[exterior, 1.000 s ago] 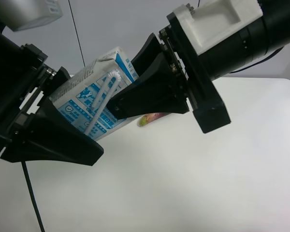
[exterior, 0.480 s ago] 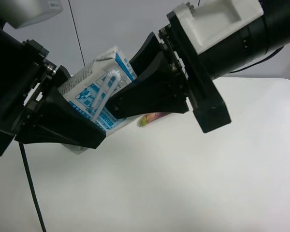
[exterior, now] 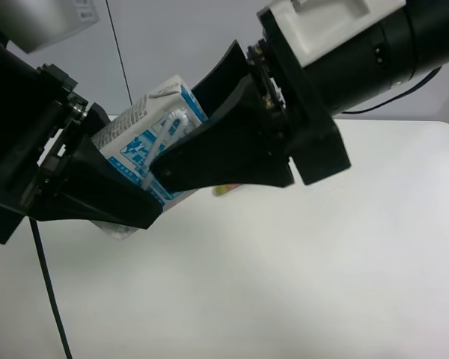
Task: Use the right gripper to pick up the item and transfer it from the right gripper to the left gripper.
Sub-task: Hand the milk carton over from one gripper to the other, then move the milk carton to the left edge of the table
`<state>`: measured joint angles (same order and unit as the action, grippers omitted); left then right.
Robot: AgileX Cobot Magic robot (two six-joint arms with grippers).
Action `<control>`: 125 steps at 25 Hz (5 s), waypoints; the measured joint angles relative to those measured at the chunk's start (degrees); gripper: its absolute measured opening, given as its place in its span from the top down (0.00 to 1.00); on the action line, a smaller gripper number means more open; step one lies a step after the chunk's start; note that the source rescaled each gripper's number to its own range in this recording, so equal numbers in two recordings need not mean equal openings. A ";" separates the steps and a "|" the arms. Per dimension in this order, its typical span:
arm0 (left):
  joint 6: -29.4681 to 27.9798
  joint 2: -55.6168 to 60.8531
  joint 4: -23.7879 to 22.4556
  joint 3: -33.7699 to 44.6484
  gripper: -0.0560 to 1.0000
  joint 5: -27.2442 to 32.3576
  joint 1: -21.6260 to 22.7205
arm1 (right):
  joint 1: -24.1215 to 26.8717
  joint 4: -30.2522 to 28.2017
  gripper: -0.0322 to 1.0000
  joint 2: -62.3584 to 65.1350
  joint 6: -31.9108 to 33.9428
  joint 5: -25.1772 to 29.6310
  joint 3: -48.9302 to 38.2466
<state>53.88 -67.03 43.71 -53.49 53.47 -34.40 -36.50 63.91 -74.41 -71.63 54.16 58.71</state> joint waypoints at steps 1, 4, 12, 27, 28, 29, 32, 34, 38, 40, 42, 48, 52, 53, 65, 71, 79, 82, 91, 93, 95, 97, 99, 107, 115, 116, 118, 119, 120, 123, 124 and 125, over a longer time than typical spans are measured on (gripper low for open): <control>-0.06 -0.13 -0.06 0.00 0.94 -0.23 0.00 | 0.00 0.09 0.28 0.07 1.81 -0.16 0.00; -0.06 -0.13 -0.06 0.00 0.94 -0.30 0.00 | 0.00 0.13 0.06 0.19 4.63 -1.02 0.00; -0.06 -0.13 -0.06 0.00 0.94 -0.29 0.00 | 0.00 -2.19 0.00 2.61 7.55 2.24 0.00; -0.07 -0.13 -0.49 0.00 0.94 -0.07 0.00 | 0.00 -36.23 0.00 25.01 43.98 15.23 -0.68; -0.07 -0.13 -0.49 0.00 0.94 -0.07 0.00 | 0.00 -37.90 0.00 26.68 45.89 15.23 -1.83; -0.07 -0.13 -0.49 0.00 0.94 -0.07 0.00 | 0.00 -39.43 0.00 28.86 47.46 15.31 -3.43; -0.07 -0.13 -0.49 0.00 0.94 -0.07 0.00 | 0.00 -42.81 0.00 35.87 50.50 15.46 -8.95; -0.12 -0.13 -0.49 0.00 0.94 -0.06 0.00 | 0.00 -44.30 0.00 41.28 52.37 15.60 -12.66; -0.12 -0.13 -0.49 0.00 0.94 -0.06 0.00 | 0.00 -47.51 0.00 50.98 57.30 14.72 -19.87; -0.12 -0.13 -0.49 0.00 0.95 -0.06 0.00 | 0.00 -49.54 0.00 55.05 60.31 13.13 -22.94; -0.01 -0.13 -0.49 0.00 0.95 -0.06 0.00 | 0.00 -51.51 0.00 58.97 62.86 10.95 -25.24; 0.04 -0.13 -0.49 0.00 0.95 -0.06 0.00 | 0.00 -56.22 0.00 66.01 66.53 7.69 -30.05; 0.17 -0.13 -0.49 0.00 0.95 -0.06 0.00 | 0.00 -56.83 0.00 66.47 67.16 7.62 -30.41; 0.24 -0.13 -0.49 0.00 0.95 -0.06 0.00 | 0.00 -56.83 0.00 66.47 67.16 7.62 -30.42; 0.24 -0.13 -0.49 0.00 0.95 -0.06 0.00 | 4.99 -56.85 0.00 66.59 67.20 7.62 -30.42; 0.24 -0.13 -0.43 0.00 0.95 -0.11 0.00 | 18.61 -56.85 0.00 71.24 67.42 7.16 -30.42; -1.89 -0.13 -0.27 0.00 0.95 -1.47 0.00 | 27.64 -56.85 0.00 74.57 67.49 7.02 -30.42; -6.27 -0.13 -0.39 0.00 0.95 -5.78 0.00 | 28.63 -56.85 0.00 74.57 67.53 7.02 -30.42; -22.16 -6.88 -14.65 0.00 0.95 -14.87 0.00 | 28.70 -56.85 0.00 74.57 67.53 7.02 -30.42; -25.14 -9.52 -18.19 0.00 0.95 -16.22 0.00 | 28.70 -56.85 0.00 74.57 67.53 7.02 -30.42; -28.12 -12.02 -21.37 0.00 0.95 -18.05 0.00 | 28.70 -56.85 0.00 74.57 67.53 6.97 -30.42; -30.98 -13.98 -24.18 0.00 0.95 -20.26 0.00 | 28.70 -56.85 0.00 74.57 67.53 6.97 -30.42; -34.12 -16.09 -27.60 0.00 0.95 -21.98 0.00 | 28.70 -56.85 0.00 74.57 67.53 6.97 -30.42; -52.26 -24.54 -43.71 0.00 0.95 -24.23 0.00 | 28.70 -56.85 0.00 74.57 67.55 6.91 -30.42; -62.80 -32.57 -56.75 0.00 0.95 -26.71 0.00 | 28.70 -56.85 0.00 74.57 67.55 6.86 -30.42; -62.95 -33.65 -56.99 0.00 0.95 -27.36 0.00 | 28.70 -56.85 0.00 74.57 67.55 6.86 -30.42; -62.96 -35.49 -57.18 0.00 0.95 -29.31 0.00 | 28.70 -56.85 0.00 74.57 67.55 6.86 -30.42; -63.01 -36.41 -57.24 0.00 0.95 -30.08 0.00 | 28.70 -56.85 0.00 74.57 67.55 6.86 -30.42; -63.01 -37.22 -57.28 0.00 0.95 -30.80 0.00 | 28.70 -56.85 0.00 74.57 67.55 6.86 -30.42; -63.01 -38.61 -57.35 0.00 0.95 -31.79 0.00 | 28.70 -56.85 0.00 74.57 67.55 6.86 -30.42; -63.01 -38.93 -57.35 0.00 0.95 -31.90 0.00 | 28.70 -56.85 0.00 74.57 67.55 6.86 -30.42; -63.01 -39.00 -57.35 0.00 0.95 -32.03 0.00 | 28.70 -56.85 0.00 74.57 67.55 6.86 -30.42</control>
<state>-9.13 -106.02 -13.64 -53.49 21.44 -34.40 -7.80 7.07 0.16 -4.08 61.03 28.30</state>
